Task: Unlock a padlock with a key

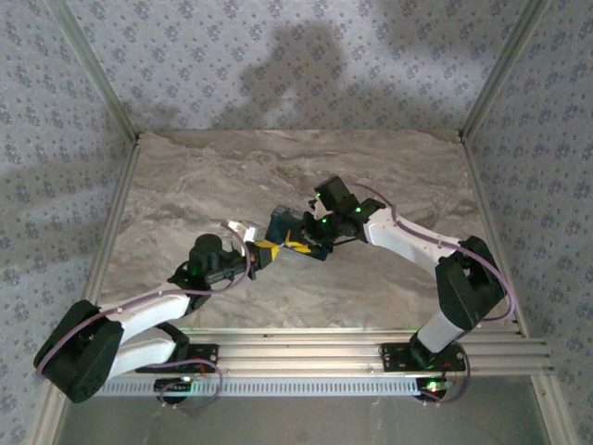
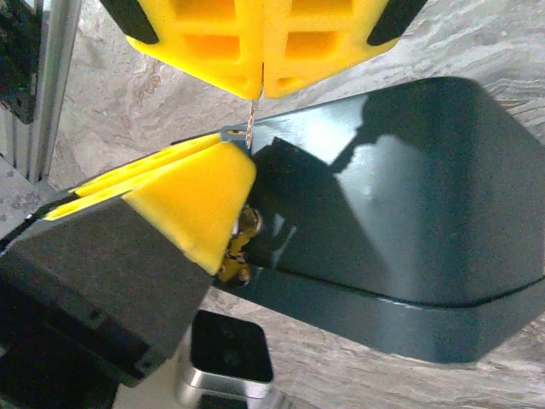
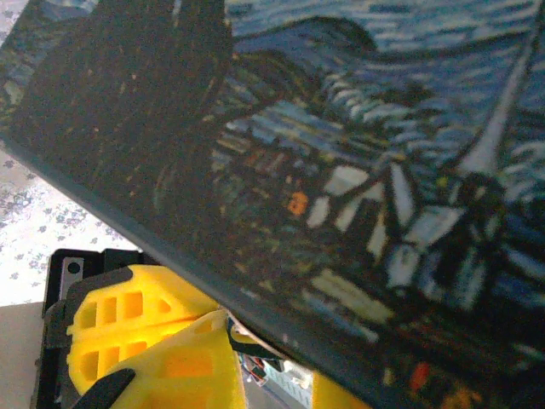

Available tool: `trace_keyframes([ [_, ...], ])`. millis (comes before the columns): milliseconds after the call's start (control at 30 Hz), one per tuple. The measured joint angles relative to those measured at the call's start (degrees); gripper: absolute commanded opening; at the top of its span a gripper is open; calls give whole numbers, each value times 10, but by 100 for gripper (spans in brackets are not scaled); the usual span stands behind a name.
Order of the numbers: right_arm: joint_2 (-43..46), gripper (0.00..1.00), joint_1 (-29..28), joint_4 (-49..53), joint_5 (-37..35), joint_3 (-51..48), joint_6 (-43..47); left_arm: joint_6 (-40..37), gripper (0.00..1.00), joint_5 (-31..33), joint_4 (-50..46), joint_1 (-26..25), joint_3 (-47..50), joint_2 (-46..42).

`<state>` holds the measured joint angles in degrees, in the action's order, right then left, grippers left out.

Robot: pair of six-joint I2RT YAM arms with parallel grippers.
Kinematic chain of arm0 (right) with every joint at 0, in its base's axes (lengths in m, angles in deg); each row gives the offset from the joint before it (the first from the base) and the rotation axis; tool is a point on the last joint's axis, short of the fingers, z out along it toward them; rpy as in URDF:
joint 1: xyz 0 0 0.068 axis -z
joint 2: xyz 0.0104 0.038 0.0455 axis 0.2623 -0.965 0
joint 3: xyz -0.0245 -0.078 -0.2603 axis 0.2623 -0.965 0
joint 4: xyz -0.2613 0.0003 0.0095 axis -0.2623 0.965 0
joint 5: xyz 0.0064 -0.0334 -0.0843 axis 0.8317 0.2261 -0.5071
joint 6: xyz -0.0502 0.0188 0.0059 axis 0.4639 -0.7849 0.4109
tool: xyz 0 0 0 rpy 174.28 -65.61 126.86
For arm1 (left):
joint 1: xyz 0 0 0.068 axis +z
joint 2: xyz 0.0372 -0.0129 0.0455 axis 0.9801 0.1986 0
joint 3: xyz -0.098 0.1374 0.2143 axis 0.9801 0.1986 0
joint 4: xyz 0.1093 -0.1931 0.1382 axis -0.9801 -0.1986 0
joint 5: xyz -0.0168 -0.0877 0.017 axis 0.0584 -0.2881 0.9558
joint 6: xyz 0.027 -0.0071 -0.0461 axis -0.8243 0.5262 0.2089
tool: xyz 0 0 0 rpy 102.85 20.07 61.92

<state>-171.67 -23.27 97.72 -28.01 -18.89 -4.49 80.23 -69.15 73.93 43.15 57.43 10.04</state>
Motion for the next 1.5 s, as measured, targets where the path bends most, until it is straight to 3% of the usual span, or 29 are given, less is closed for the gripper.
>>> trace_keyframes([
  [1500,0,0,1,3,0,-2,0,-32,0,13,73,-30,17,77],
])
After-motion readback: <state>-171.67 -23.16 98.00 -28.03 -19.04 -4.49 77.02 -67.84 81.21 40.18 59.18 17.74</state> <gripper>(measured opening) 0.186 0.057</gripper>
